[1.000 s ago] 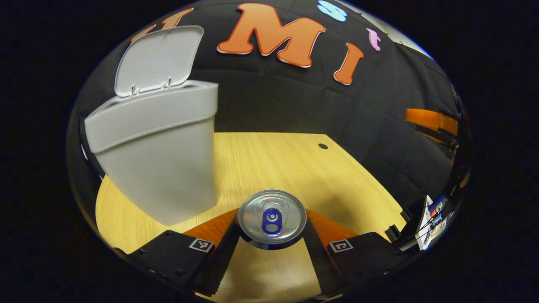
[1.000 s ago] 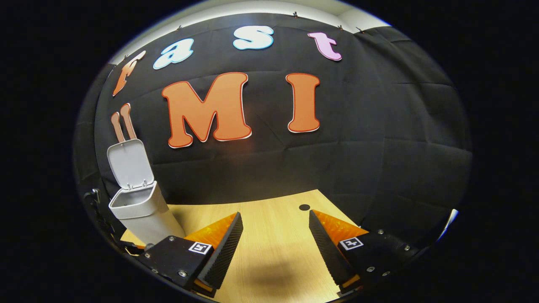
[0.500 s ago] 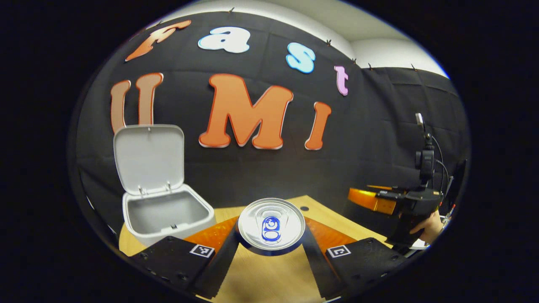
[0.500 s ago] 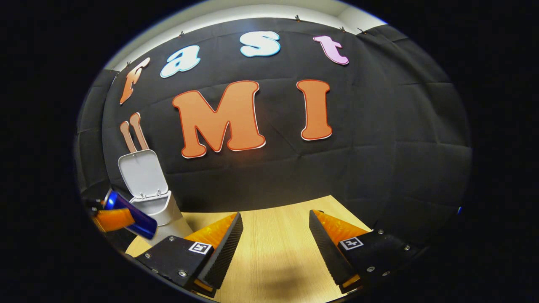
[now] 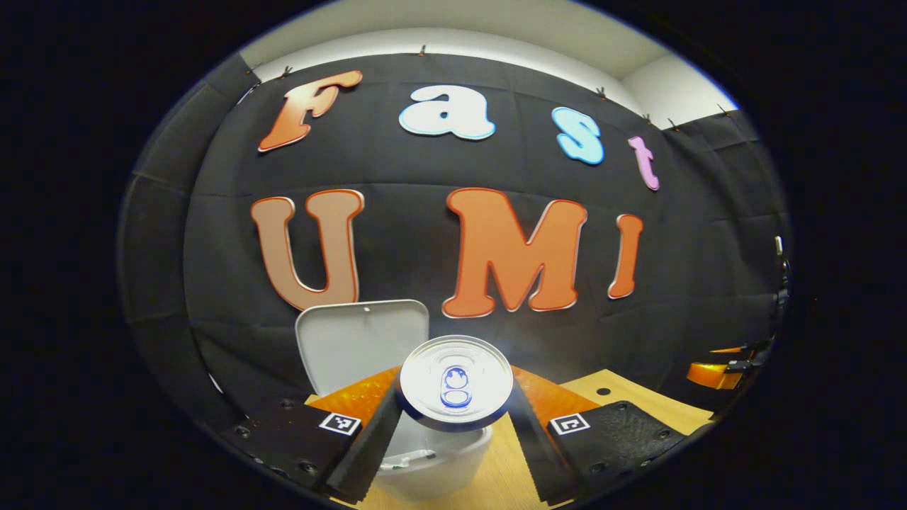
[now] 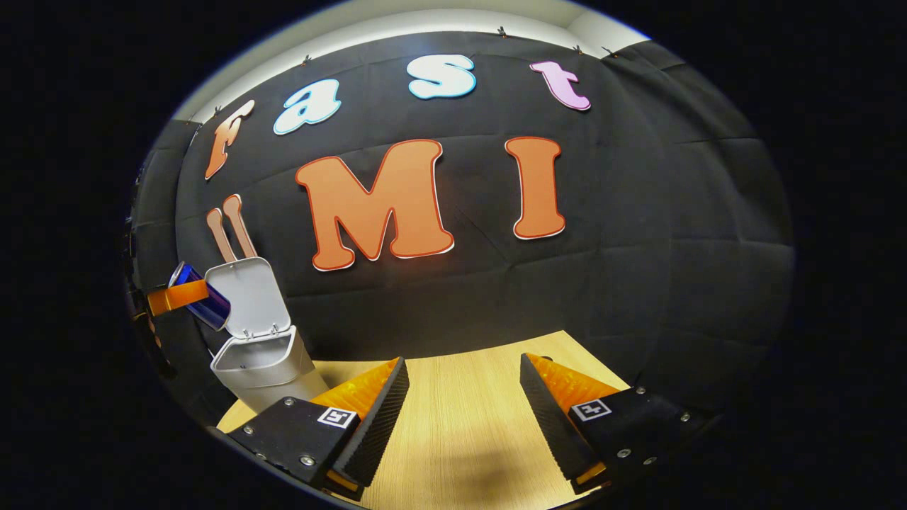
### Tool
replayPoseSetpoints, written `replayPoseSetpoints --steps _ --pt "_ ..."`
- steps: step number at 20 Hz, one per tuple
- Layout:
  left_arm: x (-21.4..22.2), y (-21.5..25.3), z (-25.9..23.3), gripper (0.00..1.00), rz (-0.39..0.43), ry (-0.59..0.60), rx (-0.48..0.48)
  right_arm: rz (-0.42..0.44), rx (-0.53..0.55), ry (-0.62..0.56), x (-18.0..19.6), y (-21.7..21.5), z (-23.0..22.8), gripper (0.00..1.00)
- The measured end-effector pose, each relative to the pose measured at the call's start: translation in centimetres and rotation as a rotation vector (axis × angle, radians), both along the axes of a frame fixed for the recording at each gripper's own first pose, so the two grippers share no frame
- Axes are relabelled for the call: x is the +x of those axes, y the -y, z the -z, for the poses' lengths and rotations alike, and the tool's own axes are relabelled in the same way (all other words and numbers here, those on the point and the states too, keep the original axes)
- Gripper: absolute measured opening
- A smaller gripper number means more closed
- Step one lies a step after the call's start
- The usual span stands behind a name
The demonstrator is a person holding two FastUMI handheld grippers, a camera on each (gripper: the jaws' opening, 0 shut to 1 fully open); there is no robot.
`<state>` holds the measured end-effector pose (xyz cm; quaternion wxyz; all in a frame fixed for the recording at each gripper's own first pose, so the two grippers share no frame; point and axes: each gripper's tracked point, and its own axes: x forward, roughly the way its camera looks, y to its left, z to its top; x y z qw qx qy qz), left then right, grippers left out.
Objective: Press the lid of the desktop garbage bin to open it, pick up the crumpled paper on the desktop and throw it into the bin, then pick up the pop can on the desktop and drop it into the bin, and finally close the garbage bin lid.
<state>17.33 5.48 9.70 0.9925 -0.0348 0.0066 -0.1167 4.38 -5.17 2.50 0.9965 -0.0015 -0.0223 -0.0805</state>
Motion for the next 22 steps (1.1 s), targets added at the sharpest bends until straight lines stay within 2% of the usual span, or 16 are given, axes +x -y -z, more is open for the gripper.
replayPoseSetpoints --steps 5,10,12,13,15,17,19,22 --pt "5.7 -4.6 3.5 0.81 -0.106 -0.064 0.010 0.004 0.000 -0.016 0.2 0.0 0.2 0.94" --pt "9.1 -5.7 9.5 0.82 -0.143 -0.181 -0.015 0.012 -0.005 -0.032 0.5 0.0 0.4 0.94" --pt "9.8 -5.8 10.5 0.82 -0.122 -0.192 -0.063 0.015 0.000 -0.041 0.7 0.1 0.5 0.94" --pt "9.8 -5.7 11.0 0.83 -0.120 -0.194 -0.091 0.016 0.003 -0.044 0.8 0.1 0.5 0.94" --pt "10.2 -6.8 11.5 0.86 -0.164 -0.191 -0.131 0.017 0.006 -0.050 1.1 0.1 0.5 0.94" --pt "9.7 -7.3 11.3 0.95 -0.171 -0.186 -0.145 0.013 0.007 -0.053 1.2 0.0 0.5 0.94" --pt "9.7 -7.4 11.0 0.94 -0.177 -0.172 -0.084 0.011 0.002 -0.056 1.3 -0.1 0.5 0.94" --pt "9.1 -7.6 8.8 0.94 -0.203 -0.083 0.051 0.008 -0.006 -0.048 1.5 -0.3 0.2 0.94"
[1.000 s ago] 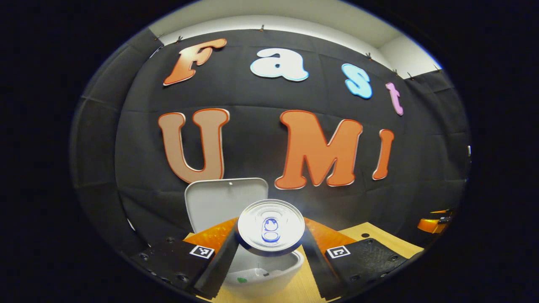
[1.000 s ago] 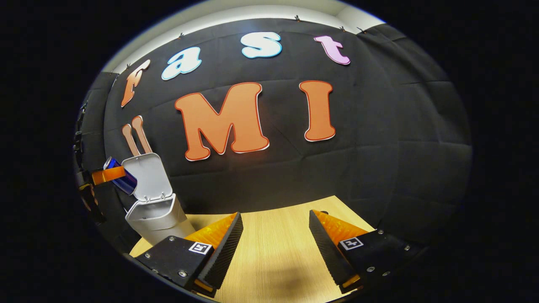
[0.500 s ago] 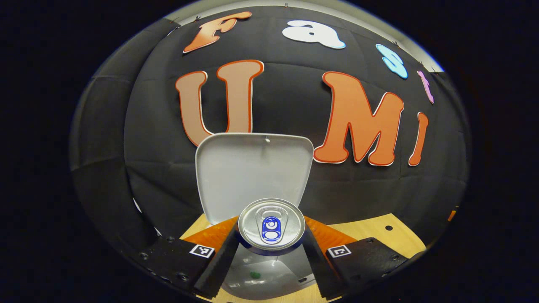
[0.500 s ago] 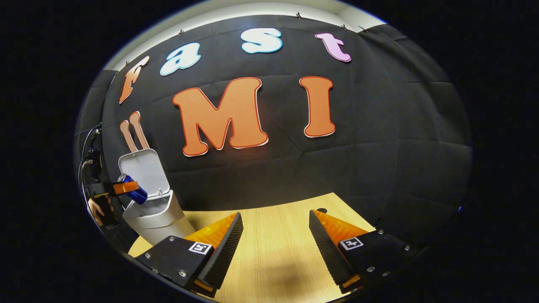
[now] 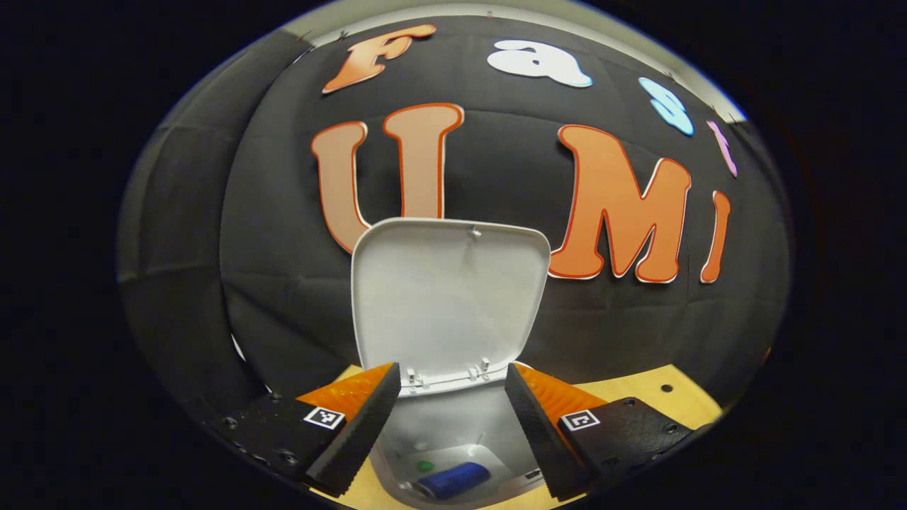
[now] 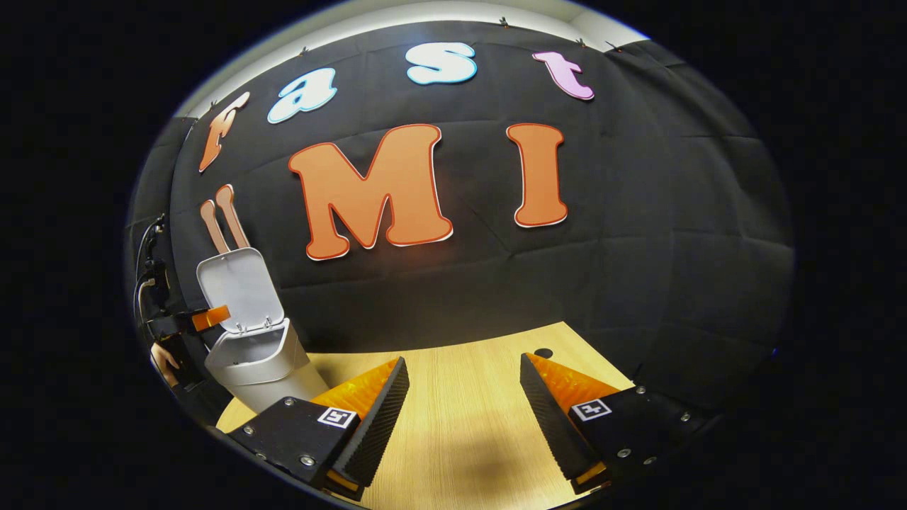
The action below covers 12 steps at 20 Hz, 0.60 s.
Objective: Press the lid of the desktop garbage bin to open it, pick up the crumpled paper on the desktop and throw it into the bin, then pick up the pop can on the desktop and drop it into the bin, and finally close the garbage bin lid.
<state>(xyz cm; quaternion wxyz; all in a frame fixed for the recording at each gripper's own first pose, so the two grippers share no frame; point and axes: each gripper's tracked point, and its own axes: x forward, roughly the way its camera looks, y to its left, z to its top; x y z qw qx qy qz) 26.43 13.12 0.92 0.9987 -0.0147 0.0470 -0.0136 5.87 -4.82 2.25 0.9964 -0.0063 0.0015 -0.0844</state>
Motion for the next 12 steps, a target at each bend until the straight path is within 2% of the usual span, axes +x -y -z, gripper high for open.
replayPoseSetpoints --steps 2,5,6,9,10,12 --pt "-1.0 1.0 -1.1 0.95 0.032 0.036 0.006 -0.005 -0.005 0.010 0.0 -0.3 -0.3 0.94" --pt "-2.6 2.7 -3.3 0.95 0.069 0.072 -0.039 -0.015 -0.011 0.015 0.1 -0.6 -0.6 0.94" --pt "-3.1 3.1 -3.8 0.94 0.072 0.068 -0.024 -0.018 -0.010 0.017 0.1 -0.6 -0.7 0.94" --pt "-3.9 3.4 -5.1 0.95 0.056 0.053 0.097 -0.028 -0.007 0.025 0.1 -1.0 -1.0 0.94" --pt "-4.0 3.8 -5.8 0.94 0.078 0.067 0.113 -0.034 -0.004 0.027 0.1 -1.1 -1.1 0.94" --pt "-3.6 4.3 -6.8 0.94 0.103 0.058 0.083 -0.045 -0.003 0.032 0.0 -1.5 -1.2 0.94"
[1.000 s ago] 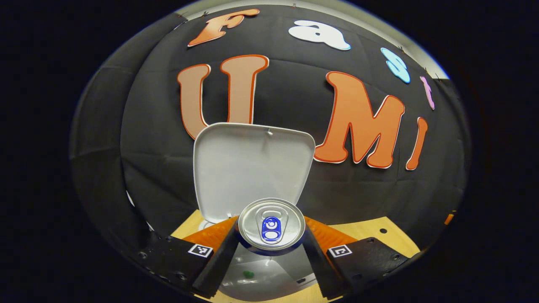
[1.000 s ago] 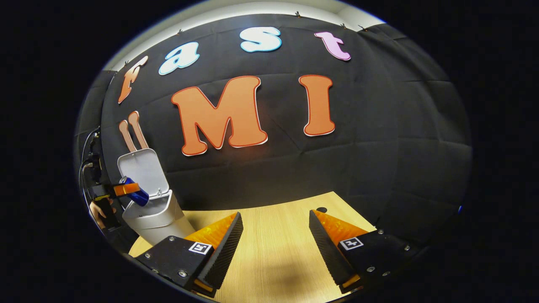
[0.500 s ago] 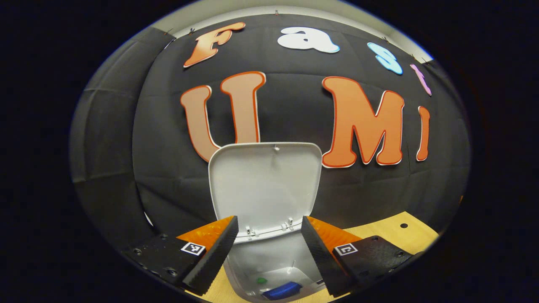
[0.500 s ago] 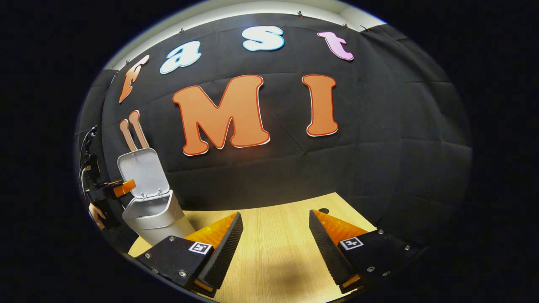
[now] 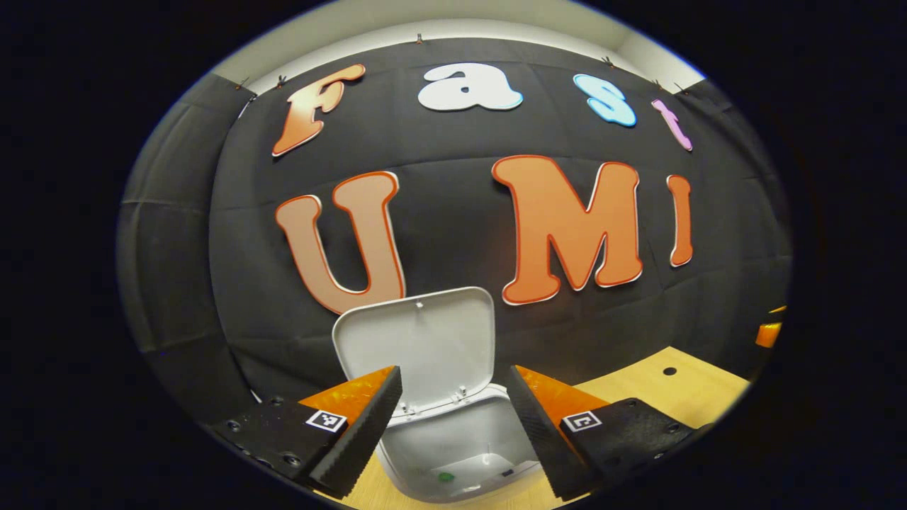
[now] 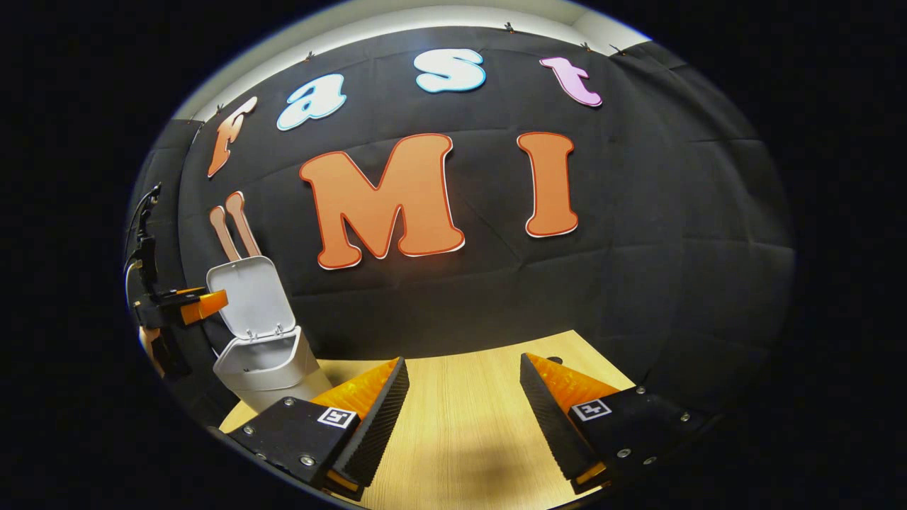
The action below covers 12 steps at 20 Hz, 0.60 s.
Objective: Press the lid of the desktop garbage bin to open it, pick up the crumpled paper on the desktop and throw it into the bin, then pick up the pop can on the desktop and drop it into the bin, and finally close the garbage bin lid.
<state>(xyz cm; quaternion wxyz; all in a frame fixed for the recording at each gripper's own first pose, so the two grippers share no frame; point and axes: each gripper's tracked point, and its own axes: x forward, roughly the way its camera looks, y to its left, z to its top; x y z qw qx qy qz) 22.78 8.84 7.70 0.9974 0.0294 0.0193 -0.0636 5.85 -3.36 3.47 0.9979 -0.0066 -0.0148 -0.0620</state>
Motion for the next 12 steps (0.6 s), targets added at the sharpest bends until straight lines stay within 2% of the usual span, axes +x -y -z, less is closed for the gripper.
replayPoseSetpoints --steps 3,6,12 --pt "1.6 -0.7 -2.1 0.94 0.002 -0.018 -0.067 -0.016 -0.010 0.010 -0.1 -0.3 -0.3 0.94" --pt "4.1 -2.8 -5.5 0.94 -0.046 -0.009 -0.062 -0.021 -0.010 0.021 -0.4 -0.2 -0.7 0.94" --pt "10.7 -5.8 -9.4 0.94 -0.082 -0.071 -0.188 -0.029 -0.013 0.033 -0.5 0.0 -1.0 0.94"
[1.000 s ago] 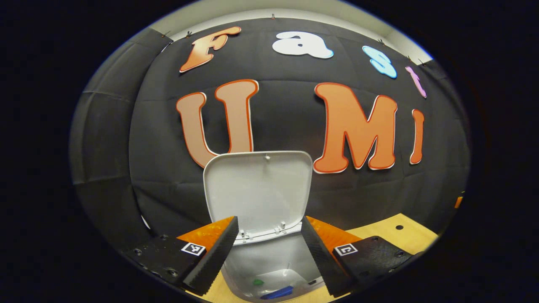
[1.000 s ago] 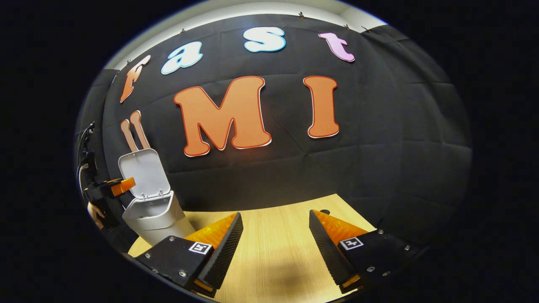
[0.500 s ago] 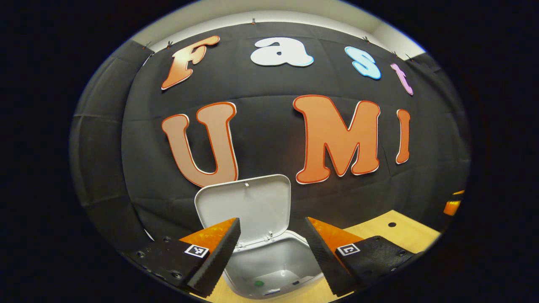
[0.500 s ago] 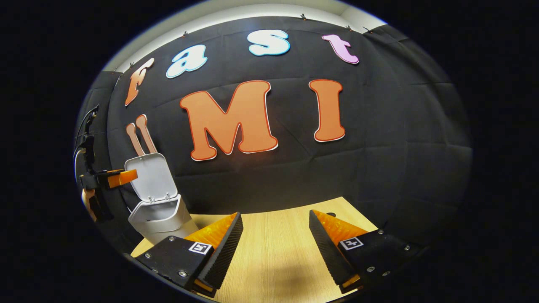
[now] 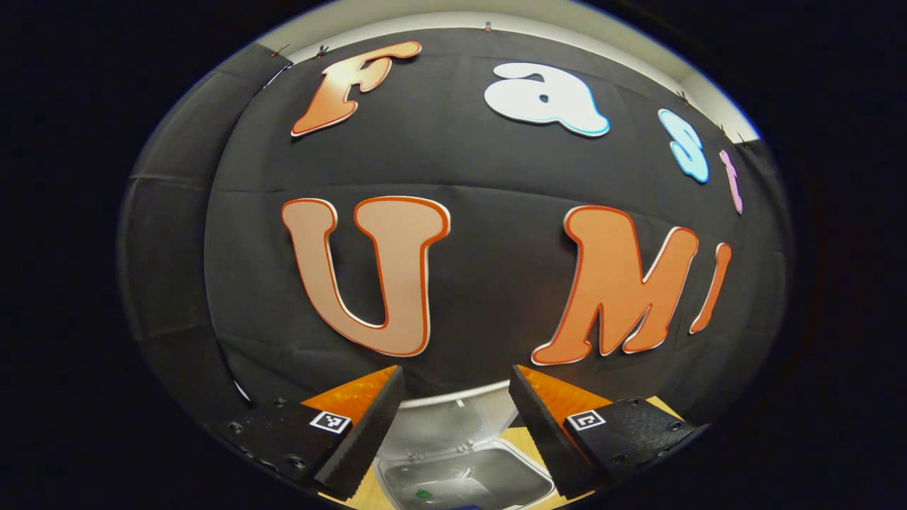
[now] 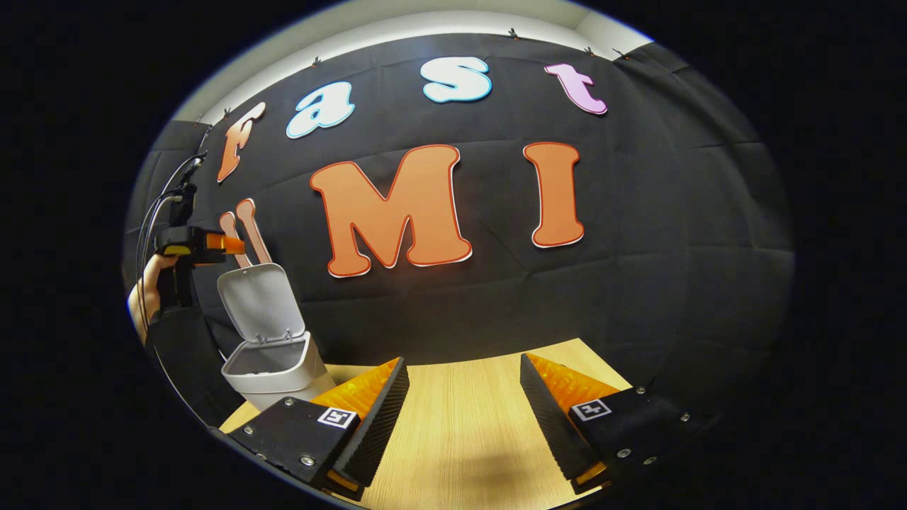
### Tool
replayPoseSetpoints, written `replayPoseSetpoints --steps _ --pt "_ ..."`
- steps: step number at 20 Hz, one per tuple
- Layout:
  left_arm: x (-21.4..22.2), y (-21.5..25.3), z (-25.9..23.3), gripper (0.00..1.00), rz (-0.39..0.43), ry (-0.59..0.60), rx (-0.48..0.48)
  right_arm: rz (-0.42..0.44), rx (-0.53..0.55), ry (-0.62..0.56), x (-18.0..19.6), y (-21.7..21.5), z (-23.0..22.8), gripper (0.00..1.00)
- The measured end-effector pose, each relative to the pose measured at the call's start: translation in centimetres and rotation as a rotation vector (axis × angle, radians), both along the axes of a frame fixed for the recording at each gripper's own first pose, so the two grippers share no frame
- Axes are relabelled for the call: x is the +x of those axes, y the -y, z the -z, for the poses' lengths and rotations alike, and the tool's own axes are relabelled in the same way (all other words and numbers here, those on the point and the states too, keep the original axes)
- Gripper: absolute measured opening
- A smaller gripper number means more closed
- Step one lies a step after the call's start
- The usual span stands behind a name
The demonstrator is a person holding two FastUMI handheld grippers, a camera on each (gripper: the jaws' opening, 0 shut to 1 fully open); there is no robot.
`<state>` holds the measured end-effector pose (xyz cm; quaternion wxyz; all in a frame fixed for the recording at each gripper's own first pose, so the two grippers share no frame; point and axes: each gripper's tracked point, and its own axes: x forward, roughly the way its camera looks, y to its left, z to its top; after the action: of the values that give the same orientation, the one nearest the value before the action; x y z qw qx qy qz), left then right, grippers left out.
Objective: Press the lid of the desktop garbage bin to open it, pick up the crumpled paper on the desktop and throw it into the bin, then pick up the pop can on the desktop and drop it into the bin, and finally close the garbage bin lid.
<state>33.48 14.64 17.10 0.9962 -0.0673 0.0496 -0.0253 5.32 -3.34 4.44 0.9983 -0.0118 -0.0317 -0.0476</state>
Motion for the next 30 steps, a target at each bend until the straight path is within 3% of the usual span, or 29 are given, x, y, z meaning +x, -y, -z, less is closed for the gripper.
replayPoseSetpoints --steps 6,8,9,12,15,16,20,30 --pt "4.2 -1.4 1.8 0.94 -0.014 -0.142 0.014 0.015 0.011 0.008 -0.3 0.9 0.0 0.94" --pt "3.7 -0.6 3.4 0.94 0.020 -0.182 0.002 0.021 0.019 0.006 -0.4 1.3 0.1 0.94" --pt "3.6 -0.3 4.1 0.94 0.034 -0.199 -0.015 0.023 0.023 0.004 -0.4 1.4 0.2 1.00" --pt "2.5 0.1 5.1 0.94 0.052 -0.195 -0.048 0.016 0.030 -0.005 -0.2 1.2 0.6 0.94" --pt "0.7 0.5 5.5 0.95 0.076 -0.180 0.006 -0.001 0.023 -0.009 0.0 0.5 0.6 1.00" --pt "0.0 0.6 5.7 0.94 0.079 -0.177 0.027 -0.009 0.022 -0.010 0.0 0.2 0.6 0.94" --pt "-2.5 1.4 6.9 0.95 0.106 -0.170 0.097 -0.033 0.018 -0.014 0.2 -0.8 0.6 0.94" --pt "-7.0 4.6 15.0 0.95 0.203 -0.289 0.048 -0.072 -0.001 -0.033 0.2 -2.2 1.2 0.94"
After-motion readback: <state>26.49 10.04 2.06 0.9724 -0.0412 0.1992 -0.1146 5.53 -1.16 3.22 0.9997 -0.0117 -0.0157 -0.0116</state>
